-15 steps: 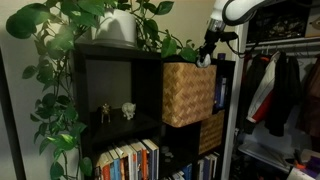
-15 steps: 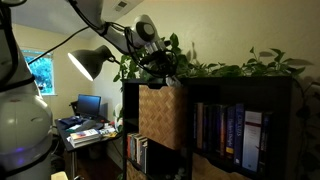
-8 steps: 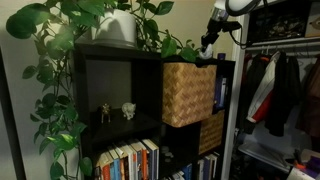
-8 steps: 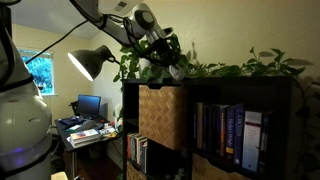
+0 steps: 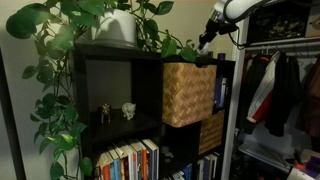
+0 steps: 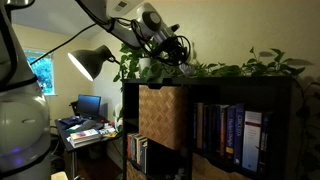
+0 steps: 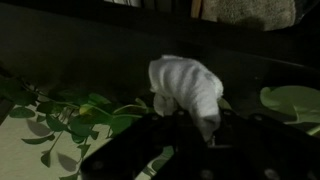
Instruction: Pull out the brown basket then remove the socks from there and put them on the top of the cabinet then push the basket
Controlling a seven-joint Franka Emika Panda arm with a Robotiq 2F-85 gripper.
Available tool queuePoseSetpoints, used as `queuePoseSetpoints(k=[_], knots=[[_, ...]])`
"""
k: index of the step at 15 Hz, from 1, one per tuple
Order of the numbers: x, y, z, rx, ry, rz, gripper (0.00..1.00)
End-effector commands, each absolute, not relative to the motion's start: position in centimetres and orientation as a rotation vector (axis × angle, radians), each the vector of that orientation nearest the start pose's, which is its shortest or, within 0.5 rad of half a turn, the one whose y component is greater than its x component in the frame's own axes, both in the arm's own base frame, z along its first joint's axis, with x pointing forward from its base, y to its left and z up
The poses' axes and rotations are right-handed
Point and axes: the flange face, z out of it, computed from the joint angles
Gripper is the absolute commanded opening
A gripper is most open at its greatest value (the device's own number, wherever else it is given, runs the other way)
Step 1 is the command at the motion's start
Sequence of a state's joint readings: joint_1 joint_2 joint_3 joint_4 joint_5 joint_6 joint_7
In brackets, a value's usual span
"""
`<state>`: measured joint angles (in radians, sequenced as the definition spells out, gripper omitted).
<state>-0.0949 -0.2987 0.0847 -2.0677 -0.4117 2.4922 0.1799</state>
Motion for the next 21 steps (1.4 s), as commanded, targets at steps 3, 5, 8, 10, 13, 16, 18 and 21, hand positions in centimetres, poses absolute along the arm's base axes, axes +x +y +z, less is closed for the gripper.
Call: queuePoseSetpoints(k=[3,5,8,10,13,16,18,21], knots=[[54.8,-0.6,62.1,-3.156,-0.094,-1.351,0.11],[55.3,-0.4,61.6,-3.141,-0.121,-1.381,0.11],[55.4,-0.1,61.6,-3.151,-0.139,-1.408,0.48],[54.8,0.3,62.1,-3.173,-0.159,-1.425,0.60],[53.8,1.2,63.1,-3.197,-0.185,-1.473,0.81],[53.1,1.7,64.0,-3.209,-0.198,-1.513,0.98],[52.7,1.8,64.4,-3.210,-0.205,-1.535,1.00],[51.8,2.5,65.3,-3.214,-0.203,-1.548,1.00]])
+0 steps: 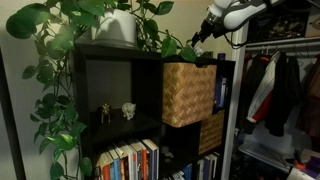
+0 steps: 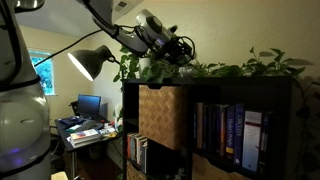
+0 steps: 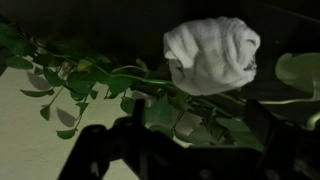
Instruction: Pull out the brown basket then remove the socks from there and put them on the top of the cabinet then push the basket
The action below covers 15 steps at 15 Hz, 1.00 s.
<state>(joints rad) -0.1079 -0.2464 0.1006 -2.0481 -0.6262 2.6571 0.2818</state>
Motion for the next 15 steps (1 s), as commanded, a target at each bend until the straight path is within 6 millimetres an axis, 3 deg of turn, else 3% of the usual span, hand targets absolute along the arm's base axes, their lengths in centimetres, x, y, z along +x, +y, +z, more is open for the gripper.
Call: queuePoseSetpoints(k=[1,9,15], knots=[[51.4,2.8,65.5,-3.219,-0.208,-1.522,1.00],[48.3,6.1,65.2,-3.317,-0.191,-1.065,1.00],[48.6,5.3,62.2,-3.306,-0.183,-0.827,1.00]])
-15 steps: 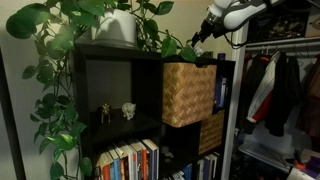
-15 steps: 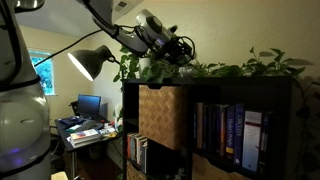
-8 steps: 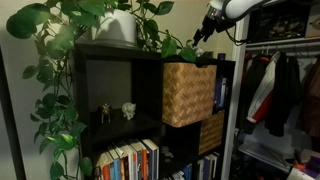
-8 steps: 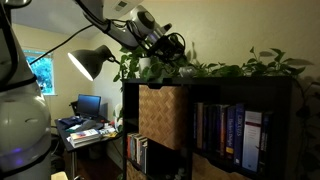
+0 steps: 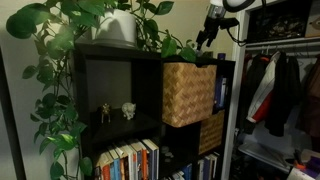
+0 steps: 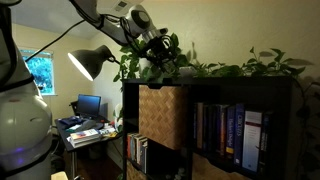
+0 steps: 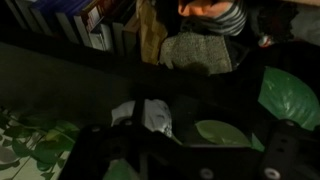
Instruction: Pull out the brown basket then remove the socks from there and put them on the top of the cabinet then push the basket
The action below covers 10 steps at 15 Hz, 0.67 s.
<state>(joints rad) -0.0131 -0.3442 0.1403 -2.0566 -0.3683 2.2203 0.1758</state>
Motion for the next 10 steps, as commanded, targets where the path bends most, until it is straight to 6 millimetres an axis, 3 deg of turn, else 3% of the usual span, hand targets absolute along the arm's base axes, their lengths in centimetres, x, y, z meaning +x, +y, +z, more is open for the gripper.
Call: queuePoseSetpoints(k=[1,6,10], knots=[[48.9,4.9,61.4,-3.303,-0.170,-0.789,1.00],[50.5,2.8,56.8,-3.260,-0.111,-0.590,1.00],[51.6,2.2,53.8,-3.208,-0.103,-0.477,1.00]])
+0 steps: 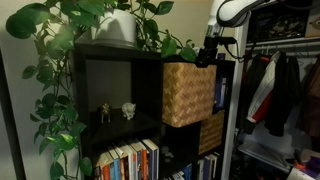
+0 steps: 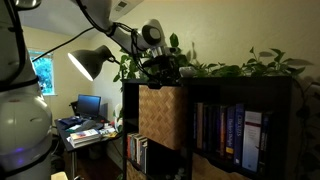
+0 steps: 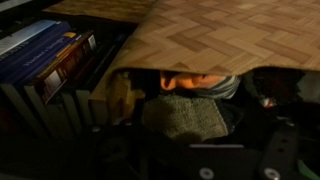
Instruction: Pull out the brown basket then remove the socks from there and put them on the top of the cabinet then push the basket
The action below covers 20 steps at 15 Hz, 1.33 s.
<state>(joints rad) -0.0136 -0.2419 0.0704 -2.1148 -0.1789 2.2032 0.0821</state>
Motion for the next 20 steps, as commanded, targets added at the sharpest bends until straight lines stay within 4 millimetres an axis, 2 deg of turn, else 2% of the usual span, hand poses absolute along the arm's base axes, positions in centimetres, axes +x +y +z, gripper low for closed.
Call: queuePoseSetpoints(k=[1,12,13,15,16,20], knots=[[51.8,2.3,53.3,-3.196,-0.108,-0.472,1.00],[54.3,3.2,47.9,-3.170,-0.271,-0.411,0.99],[54.6,3.4,47.5,-3.168,-0.283,-0.404,0.76],[54.8,3.5,46.8,-3.170,-0.293,-0.386,0.70],[54.8,3.6,46.8,-3.172,-0.296,-0.383,0.62],[54.5,3.5,48.3,-3.176,-0.285,-0.395,0.38]])
